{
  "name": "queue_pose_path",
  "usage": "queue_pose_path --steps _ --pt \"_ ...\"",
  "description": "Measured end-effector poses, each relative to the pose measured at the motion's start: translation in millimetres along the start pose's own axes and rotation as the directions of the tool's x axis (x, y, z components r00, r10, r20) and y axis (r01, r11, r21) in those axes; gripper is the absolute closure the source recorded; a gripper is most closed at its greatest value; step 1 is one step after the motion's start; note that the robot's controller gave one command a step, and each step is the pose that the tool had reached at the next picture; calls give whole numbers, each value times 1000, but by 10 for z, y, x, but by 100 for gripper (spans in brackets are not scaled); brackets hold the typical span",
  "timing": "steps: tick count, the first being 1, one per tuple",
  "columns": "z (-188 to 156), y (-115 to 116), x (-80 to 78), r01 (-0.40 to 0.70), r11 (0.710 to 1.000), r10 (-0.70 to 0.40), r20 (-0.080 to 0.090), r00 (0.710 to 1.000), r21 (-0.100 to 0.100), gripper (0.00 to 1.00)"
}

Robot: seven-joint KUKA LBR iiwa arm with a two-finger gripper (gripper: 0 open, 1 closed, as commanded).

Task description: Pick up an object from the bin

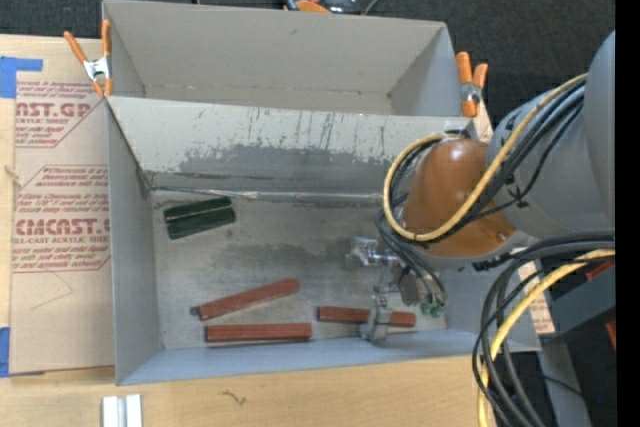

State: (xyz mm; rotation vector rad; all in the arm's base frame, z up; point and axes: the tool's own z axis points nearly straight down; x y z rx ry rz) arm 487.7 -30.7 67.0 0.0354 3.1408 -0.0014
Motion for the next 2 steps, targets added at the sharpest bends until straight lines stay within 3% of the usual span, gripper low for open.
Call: queue_pose_path --steps 1,2 --pt "-24 28 -1 5 1000 -5 -1 1000 -1 100" --pt "-1596 246 -465 38 999 -38 11 999 -1 100"
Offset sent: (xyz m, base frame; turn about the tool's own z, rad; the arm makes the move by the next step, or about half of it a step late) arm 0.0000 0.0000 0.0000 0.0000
